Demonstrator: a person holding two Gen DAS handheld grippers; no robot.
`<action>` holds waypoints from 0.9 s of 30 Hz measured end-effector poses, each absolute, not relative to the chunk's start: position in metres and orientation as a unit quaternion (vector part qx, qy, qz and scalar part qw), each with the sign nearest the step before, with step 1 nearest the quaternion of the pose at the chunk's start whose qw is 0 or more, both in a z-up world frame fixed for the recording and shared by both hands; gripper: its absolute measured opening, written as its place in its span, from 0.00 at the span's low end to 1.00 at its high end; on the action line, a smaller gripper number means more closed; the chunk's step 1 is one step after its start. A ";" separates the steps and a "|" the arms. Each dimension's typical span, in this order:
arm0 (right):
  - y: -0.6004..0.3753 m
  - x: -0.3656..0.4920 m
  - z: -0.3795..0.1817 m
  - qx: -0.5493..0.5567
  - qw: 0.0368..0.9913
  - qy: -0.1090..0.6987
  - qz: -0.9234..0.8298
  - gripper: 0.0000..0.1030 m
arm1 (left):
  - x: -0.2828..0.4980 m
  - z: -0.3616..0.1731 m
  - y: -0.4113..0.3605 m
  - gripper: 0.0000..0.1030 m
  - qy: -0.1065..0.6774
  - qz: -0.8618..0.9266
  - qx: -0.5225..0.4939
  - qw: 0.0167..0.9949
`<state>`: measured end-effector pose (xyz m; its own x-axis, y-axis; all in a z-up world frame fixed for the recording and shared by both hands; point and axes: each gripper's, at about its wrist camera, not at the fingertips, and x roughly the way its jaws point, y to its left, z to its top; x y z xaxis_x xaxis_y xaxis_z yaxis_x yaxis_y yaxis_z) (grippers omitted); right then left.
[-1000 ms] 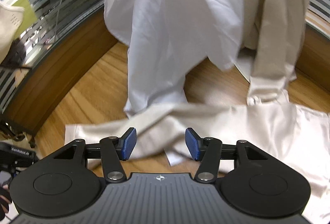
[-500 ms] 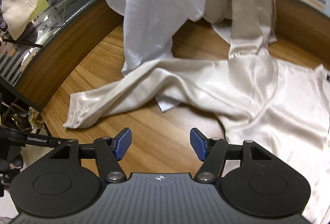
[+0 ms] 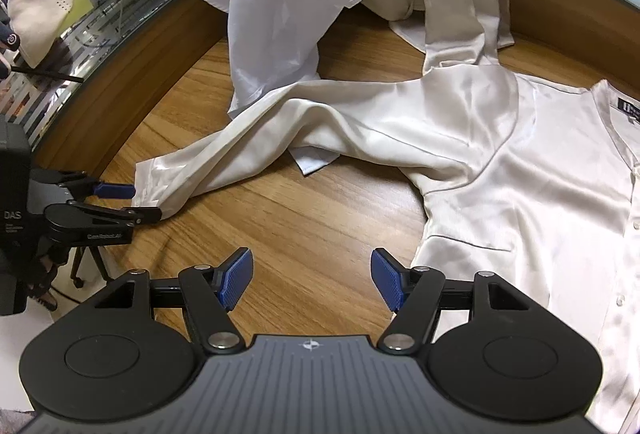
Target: Fold clothes
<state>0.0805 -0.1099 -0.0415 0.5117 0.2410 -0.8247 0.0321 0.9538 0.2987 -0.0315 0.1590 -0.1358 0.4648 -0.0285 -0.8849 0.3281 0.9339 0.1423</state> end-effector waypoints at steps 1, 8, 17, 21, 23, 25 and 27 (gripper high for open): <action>-0.110 0.079 -0.042 0.141 0.859 0.489 0.057 0.70 | -0.030 -0.138 0.157 0.54 0.503 -0.115 0.159 0.841; -0.106 0.072 -0.043 0.169 0.862 0.477 0.015 0.70 | -0.021 -0.151 0.154 0.51 0.494 -0.182 0.211 0.823; -0.066 0.065 -0.047 0.228 0.865 0.444 -0.045 0.70 | 0.011 -0.098 0.191 0.03 0.529 -0.266 0.081 0.802; -0.034 0.061 -0.050 0.261 0.869 0.414 -0.065 0.70 | 0.033 -0.049 0.207 0.03 0.543 -0.294 -0.013 0.787; -0.014 0.059 -0.052 0.277 0.875 0.391 -0.066 0.71 | 0.043 -0.030 0.211 0.03 0.547 -0.306 -0.051 0.778; 0.007 0.057 -0.054 0.289 0.879 0.372 -0.067 0.73 | 0.051 -0.017 0.213 0.03 0.553 -0.316 -0.085 0.766; 0.027 0.057 -0.057 0.297 0.882 0.359 -0.073 0.75 | 0.058 -0.006 0.213 0.03 0.557 -0.329 -0.113 0.754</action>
